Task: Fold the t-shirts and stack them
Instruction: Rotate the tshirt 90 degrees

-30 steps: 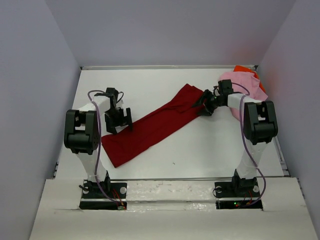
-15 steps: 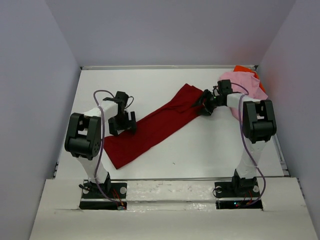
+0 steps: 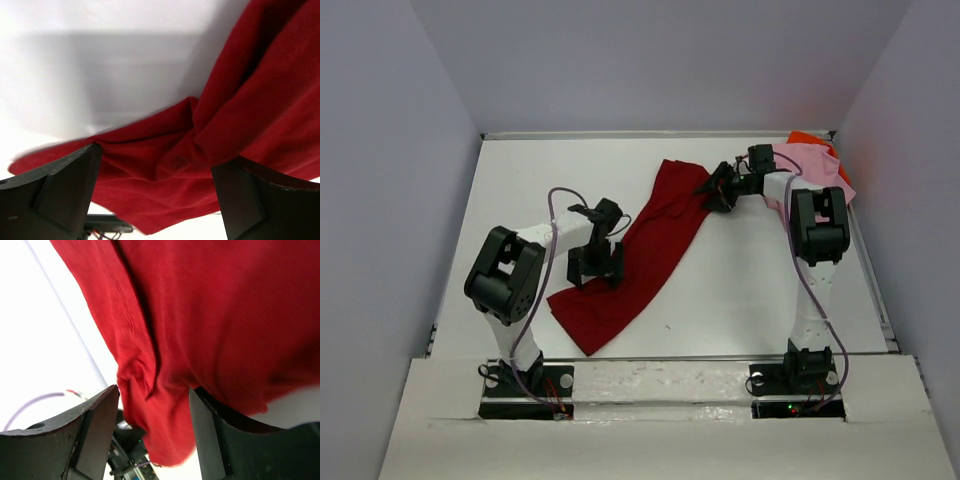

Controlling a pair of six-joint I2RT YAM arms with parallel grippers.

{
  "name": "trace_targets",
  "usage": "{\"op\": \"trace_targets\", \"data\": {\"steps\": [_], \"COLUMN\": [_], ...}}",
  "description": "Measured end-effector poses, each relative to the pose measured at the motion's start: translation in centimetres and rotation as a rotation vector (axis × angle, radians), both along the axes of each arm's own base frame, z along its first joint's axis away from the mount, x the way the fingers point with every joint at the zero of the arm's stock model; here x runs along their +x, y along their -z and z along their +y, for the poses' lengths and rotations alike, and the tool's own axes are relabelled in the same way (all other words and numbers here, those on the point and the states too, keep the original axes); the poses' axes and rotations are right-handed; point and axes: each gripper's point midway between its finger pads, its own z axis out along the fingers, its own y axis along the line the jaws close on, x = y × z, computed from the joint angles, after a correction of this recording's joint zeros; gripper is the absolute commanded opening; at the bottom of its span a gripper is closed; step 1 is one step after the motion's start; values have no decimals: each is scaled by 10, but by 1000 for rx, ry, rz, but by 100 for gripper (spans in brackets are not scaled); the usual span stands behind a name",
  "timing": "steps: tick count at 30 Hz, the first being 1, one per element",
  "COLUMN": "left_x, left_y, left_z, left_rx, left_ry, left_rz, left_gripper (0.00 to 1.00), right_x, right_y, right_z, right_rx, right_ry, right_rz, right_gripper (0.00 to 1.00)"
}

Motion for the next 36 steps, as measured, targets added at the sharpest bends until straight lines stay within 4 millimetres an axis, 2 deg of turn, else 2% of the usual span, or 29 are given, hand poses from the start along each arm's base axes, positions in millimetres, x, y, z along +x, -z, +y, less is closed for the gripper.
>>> {"op": "trace_targets", "data": {"steps": [2,8,16,18,23,27,31,35,36], "left_x": [-10,-42,-78,-84,-89,-84,-83,-80,-79], "left_y": [0,-2,-9,-9,-11,-12,-12,-12,-12], "left_z": [-8,-36,-82,-89,-108,-118,-118,-113,-107], "left_rx": [-4,-13,-29,-28,-27,-30,-31,-53,-59], "left_ry": [23,82,150,161,166,159,149,115,99], "left_rz": [23,114,234,250,297,310,310,306,301], "left_gripper": [99,99,99,99,99,99,99,99,99], "right_x": [16,47,59,59,57,58,61,70,74], "right_y": [0,-4,-5,-5,-5,-5,-5,-12,-14], "right_z": [3,21,64,80,102,103,96,72,61], "right_rx": [18,16,27,42,59,57,56,48,43], "right_ry": [-7,-49,-134,-161,-194,-194,-186,-148,-130], "right_rz": [-14,-36,-44,-45,-51,-54,-58,-69,-75], "right_gripper": [64,65,65,65,65,65,66,66,66]}}
